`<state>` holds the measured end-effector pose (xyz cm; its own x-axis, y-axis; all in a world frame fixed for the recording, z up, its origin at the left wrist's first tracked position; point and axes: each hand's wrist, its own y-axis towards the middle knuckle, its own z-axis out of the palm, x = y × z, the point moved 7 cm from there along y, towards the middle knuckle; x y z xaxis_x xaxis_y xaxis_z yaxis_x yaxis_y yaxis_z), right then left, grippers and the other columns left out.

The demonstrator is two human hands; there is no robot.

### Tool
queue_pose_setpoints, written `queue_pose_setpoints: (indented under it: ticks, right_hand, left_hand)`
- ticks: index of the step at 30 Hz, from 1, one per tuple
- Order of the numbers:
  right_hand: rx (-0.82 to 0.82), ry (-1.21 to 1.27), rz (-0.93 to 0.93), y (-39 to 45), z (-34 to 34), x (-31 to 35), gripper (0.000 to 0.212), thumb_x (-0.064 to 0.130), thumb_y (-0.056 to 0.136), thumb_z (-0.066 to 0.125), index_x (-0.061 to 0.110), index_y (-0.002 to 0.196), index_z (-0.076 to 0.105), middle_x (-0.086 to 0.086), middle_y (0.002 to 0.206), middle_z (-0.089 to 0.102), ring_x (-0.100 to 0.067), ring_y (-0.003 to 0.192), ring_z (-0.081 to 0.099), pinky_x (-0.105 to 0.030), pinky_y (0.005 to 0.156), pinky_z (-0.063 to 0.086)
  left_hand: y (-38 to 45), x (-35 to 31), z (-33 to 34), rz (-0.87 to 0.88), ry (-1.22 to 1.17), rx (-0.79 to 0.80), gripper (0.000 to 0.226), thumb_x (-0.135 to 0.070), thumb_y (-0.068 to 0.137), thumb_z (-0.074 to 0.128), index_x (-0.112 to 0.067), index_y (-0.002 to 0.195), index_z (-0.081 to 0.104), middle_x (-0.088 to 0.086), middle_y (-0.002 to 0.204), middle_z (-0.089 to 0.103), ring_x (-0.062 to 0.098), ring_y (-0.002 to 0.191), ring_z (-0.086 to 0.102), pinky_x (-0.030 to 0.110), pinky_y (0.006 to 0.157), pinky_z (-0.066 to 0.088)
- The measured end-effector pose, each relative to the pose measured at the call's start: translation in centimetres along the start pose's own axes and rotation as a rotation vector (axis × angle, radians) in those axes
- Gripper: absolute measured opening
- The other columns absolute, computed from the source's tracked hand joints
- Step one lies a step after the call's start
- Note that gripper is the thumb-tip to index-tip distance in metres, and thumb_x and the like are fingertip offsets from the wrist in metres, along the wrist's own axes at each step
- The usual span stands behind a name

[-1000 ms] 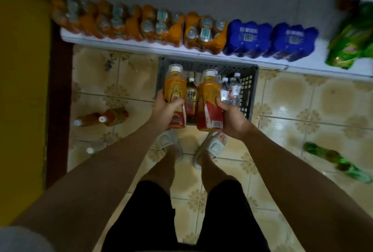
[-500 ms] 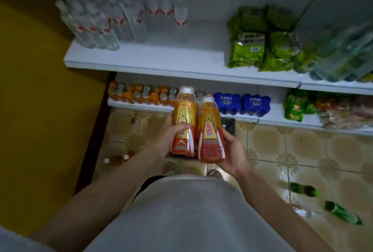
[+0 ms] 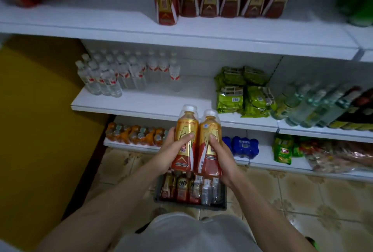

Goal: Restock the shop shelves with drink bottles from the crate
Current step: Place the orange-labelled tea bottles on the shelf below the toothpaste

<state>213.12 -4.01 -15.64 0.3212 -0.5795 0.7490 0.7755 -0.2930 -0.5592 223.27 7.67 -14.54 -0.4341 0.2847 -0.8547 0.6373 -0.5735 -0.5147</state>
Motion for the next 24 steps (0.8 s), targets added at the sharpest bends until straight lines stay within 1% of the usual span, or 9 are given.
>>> queue_pose_setpoints:
  ticks: [2, 4, 9, 11, 14, 17, 19, 22, 24]
  right_hand:
    - [-0.016, -0.070, -0.039, 0.2, -0.4, 1.3, 0.078, 0.052, 0.073, 0.080, 0.019, 0.136, 0.049, -0.013, 0.115, 0.073, -0.032, 0.102, 0.072, -0.056, 0.093, 0.055]
    - [-0.027, -0.126, -0.078, 0.4, -0.5, 2.5, 0.073, 0.048, 0.073, 0.080, 0.022, 0.134, 0.049, -0.011, 0.116, 0.073, -0.029, 0.099, 0.074, -0.054, 0.091, 0.057]
    - [-0.040, -0.217, -0.130, 1.2, -0.1, 5.2, 0.063, 0.045, 0.078, 0.077, 0.027, 0.131, 0.047, -0.008, 0.115, 0.072, -0.024, 0.095, 0.075, -0.049, 0.088, 0.059]
    - [-0.038, -0.214, -0.170, 1.6, 0.9, 7.4, 0.058, 0.045, 0.078, 0.076, 0.033, 0.126, 0.048, -0.006, 0.114, 0.071, -0.023, 0.094, 0.075, -0.047, 0.086, 0.060]
    - [-0.038, -0.204, -0.260, 2.2, 2.9, 11.0, 0.057, 0.045, 0.074, 0.077, 0.033, 0.124, 0.052, -0.005, 0.112, 0.073, -0.023, 0.095, 0.075, -0.049, 0.087, 0.059]
    - [-0.068, -0.202, -0.352, 2.7, 4.6, 14.5, 0.065, 0.047, 0.071, 0.079, 0.032, 0.129, 0.053, -0.004, 0.114, 0.073, -0.022, 0.097, 0.074, -0.051, 0.089, 0.058]
    - [-0.096, -0.217, -0.406, 3.1, 5.6, 16.8, 0.068, 0.049, 0.069, 0.079, 0.032, 0.129, 0.053, -0.003, 0.114, 0.073, -0.021, 0.098, 0.074, -0.051, 0.089, 0.058]
    - [-0.134, -0.227, -0.508, 3.5, 7.0, 20.6, 0.054, 0.043, 0.075, 0.077, 0.031, 0.124, 0.057, -0.001, 0.111, 0.073, -0.018, 0.095, 0.074, -0.043, 0.082, 0.061]
    - [-0.158, -0.220, -0.568, 3.6, 7.6, 22.9, 0.053, 0.044, 0.073, 0.076, 0.030, 0.122, 0.059, -0.002, 0.111, 0.073, -0.018, 0.095, 0.074, -0.043, 0.082, 0.061]
  left_hand:
    - [0.3, -1.0, 0.5, 0.035, 0.044, -0.045, 0.098, -0.062, 0.062, 0.081, -0.031, 0.143, 0.036, 0.002, 0.121, 0.066, 0.021, 0.099, 0.073, 0.050, 0.089, 0.058]
    - [0.7, -1.7, 0.8, 0.056, 0.050, -0.080, 0.107, -0.066, 0.053, 0.086, -0.031, 0.142, 0.037, 0.002, 0.121, 0.066, 0.021, 0.101, 0.072, 0.052, 0.091, 0.057]
    - [1.8, -3.5, 0.8, 0.086, 0.014, -0.112, 0.080, -0.039, 0.072, 0.085, -0.029, 0.138, 0.041, 0.002, 0.117, 0.068, 0.019, 0.097, 0.073, 0.048, 0.089, 0.058]
    - [2.6, -5.6, 0.3, 0.119, 0.021, -0.128, 0.073, -0.035, 0.078, 0.082, -0.031, 0.136, 0.040, 0.001, 0.116, 0.067, 0.020, 0.098, 0.072, 0.047, 0.089, 0.059]
    - [4.0, -9.5, -0.9, 0.188, 0.058, -0.142, 0.071, -0.038, 0.077, 0.083, -0.033, 0.135, 0.041, -0.001, 0.114, 0.068, 0.018, 0.097, 0.071, 0.047, 0.088, 0.058]
    - [5.2, -13.7, -1.7, 0.263, 0.073, -0.122, 0.077, -0.043, 0.074, 0.084, -0.033, 0.138, 0.042, -0.004, 0.115, 0.069, 0.015, 0.099, 0.071, 0.046, 0.090, 0.058]
    - [5.7, -16.5, -1.9, 0.313, 0.080, -0.098, 0.074, -0.043, 0.075, 0.083, -0.033, 0.137, 0.043, -0.005, 0.114, 0.069, 0.013, 0.099, 0.071, 0.044, 0.090, 0.058]
    - [6.8, -20.6, -2.3, 0.389, 0.090, -0.080, 0.067, -0.042, 0.075, 0.083, -0.034, 0.129, 0.044, -0.005, 0.115, 0.067, 0.014, 0.103, 0.068, 0.047, 0.095, 0.055]
    - [7.4, -23.5, -2.4, 0.455, 0.135, -0.100, 0.064, -0.044, 0.074, 0.083, -0.037, 0.124, 0.044, -0.007, 0.115, 0.065, 0.014, 0.105, 0.066, 0.045, 0.096, 0.054]
